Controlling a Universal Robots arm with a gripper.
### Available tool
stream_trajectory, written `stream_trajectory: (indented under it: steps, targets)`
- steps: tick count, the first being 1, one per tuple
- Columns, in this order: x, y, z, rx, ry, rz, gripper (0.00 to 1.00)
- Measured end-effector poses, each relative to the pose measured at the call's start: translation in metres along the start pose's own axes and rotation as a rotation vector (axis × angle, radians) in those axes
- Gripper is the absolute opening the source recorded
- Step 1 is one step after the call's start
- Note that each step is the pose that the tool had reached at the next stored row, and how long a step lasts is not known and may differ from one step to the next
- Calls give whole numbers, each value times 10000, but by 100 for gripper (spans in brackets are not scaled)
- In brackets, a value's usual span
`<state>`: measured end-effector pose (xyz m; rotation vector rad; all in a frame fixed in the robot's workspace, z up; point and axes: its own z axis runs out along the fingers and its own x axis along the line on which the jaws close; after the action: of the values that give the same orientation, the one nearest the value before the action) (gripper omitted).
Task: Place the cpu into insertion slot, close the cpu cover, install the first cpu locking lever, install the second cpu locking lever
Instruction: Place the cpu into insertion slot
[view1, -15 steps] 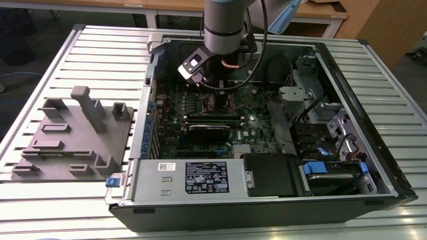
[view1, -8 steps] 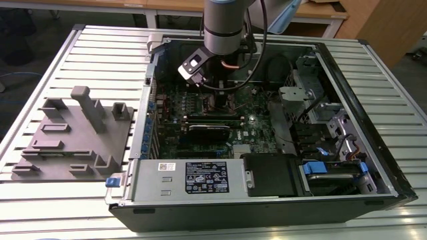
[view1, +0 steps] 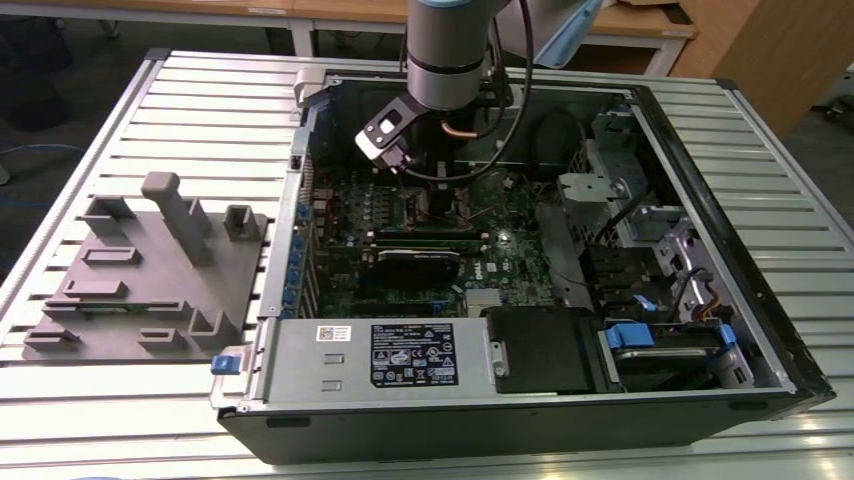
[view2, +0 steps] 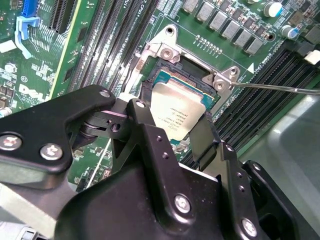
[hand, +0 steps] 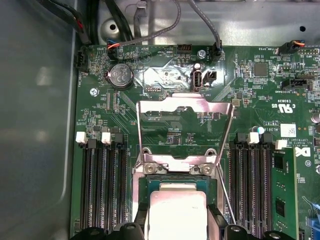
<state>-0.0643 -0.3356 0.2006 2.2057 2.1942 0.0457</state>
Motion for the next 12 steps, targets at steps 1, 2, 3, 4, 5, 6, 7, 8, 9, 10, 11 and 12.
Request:
stream_trajectory:
  steps: [1, 2, 3, 4, 5, 6, 7, 8, 9, 10, 11, 12]
  targets:
    - [-1, 0, 1, -1, 1, 5, 54]
    - [-3, -1, 1, 0, 0, 9, 54]
    - [-6, -1, 1, 0, -1, 13, 54]
    - [-7, 0, 1, 0, -1, 16, 54]
    - [-7, 0, 1, 0, -1, 18, 54]
    - [-8, 0, 1, 1, -2, 20, 54]
    - [-8, 0, 2, 1, -2, 21, 54]
    - [-9, 0, 3, 1, -2, 23, 54]
    - [-9, -1, 4, 1, -3, 26, 54]
    - [-9, -1, 5, 1, -4, 31, 54]
    - [-9, -1, 6, 1, -4, 36, 54]
    - [-9, -1, 7, 1, -3, 44, 54]
